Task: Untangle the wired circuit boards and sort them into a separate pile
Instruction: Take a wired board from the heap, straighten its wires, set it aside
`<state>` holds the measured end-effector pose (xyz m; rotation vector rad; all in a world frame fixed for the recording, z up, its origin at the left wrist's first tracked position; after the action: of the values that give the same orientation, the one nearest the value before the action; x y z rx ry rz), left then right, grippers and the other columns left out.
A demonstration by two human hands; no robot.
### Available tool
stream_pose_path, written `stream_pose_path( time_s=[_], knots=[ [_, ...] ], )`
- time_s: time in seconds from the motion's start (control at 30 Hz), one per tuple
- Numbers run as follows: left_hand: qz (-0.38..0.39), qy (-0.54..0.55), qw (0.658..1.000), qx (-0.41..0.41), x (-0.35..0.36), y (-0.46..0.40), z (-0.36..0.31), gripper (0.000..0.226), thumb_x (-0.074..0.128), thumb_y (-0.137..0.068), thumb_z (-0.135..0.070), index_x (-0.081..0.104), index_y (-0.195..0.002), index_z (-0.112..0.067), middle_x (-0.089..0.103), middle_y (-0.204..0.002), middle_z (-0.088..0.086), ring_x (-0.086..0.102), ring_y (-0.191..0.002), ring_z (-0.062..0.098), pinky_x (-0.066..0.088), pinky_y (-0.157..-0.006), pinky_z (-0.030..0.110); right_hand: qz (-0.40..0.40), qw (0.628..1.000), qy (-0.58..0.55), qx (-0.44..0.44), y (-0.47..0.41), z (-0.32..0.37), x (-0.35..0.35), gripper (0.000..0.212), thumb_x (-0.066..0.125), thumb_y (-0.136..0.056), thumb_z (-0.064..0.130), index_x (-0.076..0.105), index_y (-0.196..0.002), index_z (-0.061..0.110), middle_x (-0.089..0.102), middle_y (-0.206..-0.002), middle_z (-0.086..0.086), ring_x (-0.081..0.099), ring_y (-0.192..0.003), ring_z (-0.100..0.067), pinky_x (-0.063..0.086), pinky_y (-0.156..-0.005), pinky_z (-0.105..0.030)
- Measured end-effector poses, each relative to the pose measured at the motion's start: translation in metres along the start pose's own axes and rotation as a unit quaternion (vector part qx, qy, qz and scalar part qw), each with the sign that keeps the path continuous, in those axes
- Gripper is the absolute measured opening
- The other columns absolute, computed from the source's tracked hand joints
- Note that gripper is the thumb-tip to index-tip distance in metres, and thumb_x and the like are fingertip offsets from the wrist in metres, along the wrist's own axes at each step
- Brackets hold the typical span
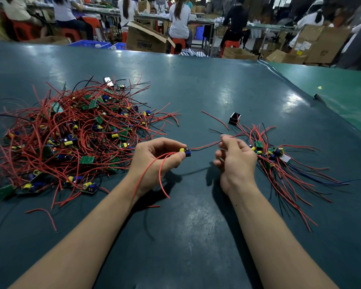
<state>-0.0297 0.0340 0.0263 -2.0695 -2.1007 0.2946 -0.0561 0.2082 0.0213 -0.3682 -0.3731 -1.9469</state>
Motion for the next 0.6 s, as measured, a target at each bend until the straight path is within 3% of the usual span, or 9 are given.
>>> stream_pose_path(
  time_s=[0.17,0.27,0.37,0.43,0.6],
  knots=[
    [-0.012,0.016,1.0,0.0,-0.002,0.001,0.0,0.014,0.069,-0.08,0.011,0.072,-0.088,0.0,0.07,-0.066,0.002,0.059,-0.057,0.014,0.051,-0.06,0.02,-0.008,0.991,0.083,-0.104,-0.003,0.003,-0.008,0.017,0.05,-0.096,0.005,0.061,-0.086,0.014,0.06,-0.061,0.0,0.056,-0.048,-0.012,0.041,-0.038,-0.021],
    [-0.014,0.023,1.0,0.004,-0.002,0.001,0.0,0.016,0.07,-0.08,0.011,0.073,-0.089,-0.002,0.071,-0.069,0.002,0.061,-0.06,0.014,0.052,-0.064,0.022,0.013,0.998,0.036,-0.042,-0.003,0.004,-0.006,0.013,0.054,-0.099,0.014,0.064,-0.091,0.013,0.062,-0.069,-0.004,0.06,-0.051,-0.011,0.044,-0.039,-0.021],
    [-0.005,0.02,1.0,0.008,0.0,0.001,-0.001,0.019,0.072,-0.078,0.01,0.073,-0.092,-0.002,0.073,-0.072,0.001,0.065,-0.065,0.012,0.054,-0.069,0.021,0.12,0.987,0.06,0.083,0.004,0.0,0.001,0.021,0.063,-0.095,0.027,0.067,-0.083,0.01,0.067,-0.065,-0.003,0.062,-0.05,-0.01,0.045,-0.04,-0.018],
    [0.003,0.01,1.0,0.016,0.001,0.002,-0.001,0.02,0.073,-0.077,0.011,0.073,-0.093,-0.001,0.074,-0.075,0.001,0.067,-0.068,0.01,0.055,-0.071,0.02,0.185,0.973,0.104,0.091,0.011,-0.004,0.005,0.019,0.065,-0.093,0.021,0.069,-0.077,0.012,0.067,-0.063,-0.002,0.061,-0.049,-0.009,0.044,-0.041,-0.017],
    [0.02,-0.002,1.0,0.017,0.002,0.001,0.0,0.02,0.074,-0.076,0.01,0.074,-0.092,-0.003,0.075,-0.076,0.001,0.067,-0.067,0.009,0.054,-0.069,0.019,0.131,0.985,0.102,0.049,0.007,0.0,0.003,0.007,0.066,-0.09,0.011,0.068,-0.084,0.01,0.065,-0.061,0.004,0.057,-0.048,-0.006,0.04,-0.039,-0.017]
  ],
)
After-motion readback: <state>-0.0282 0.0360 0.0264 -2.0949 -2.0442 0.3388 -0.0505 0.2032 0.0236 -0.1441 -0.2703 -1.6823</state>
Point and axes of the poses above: each hand's wrist, its own y-axis away from the middle knuckle, its own x-axis out of the palm, z = x × y, the point moved 2 cm from there along -y, towards the middle knuckle
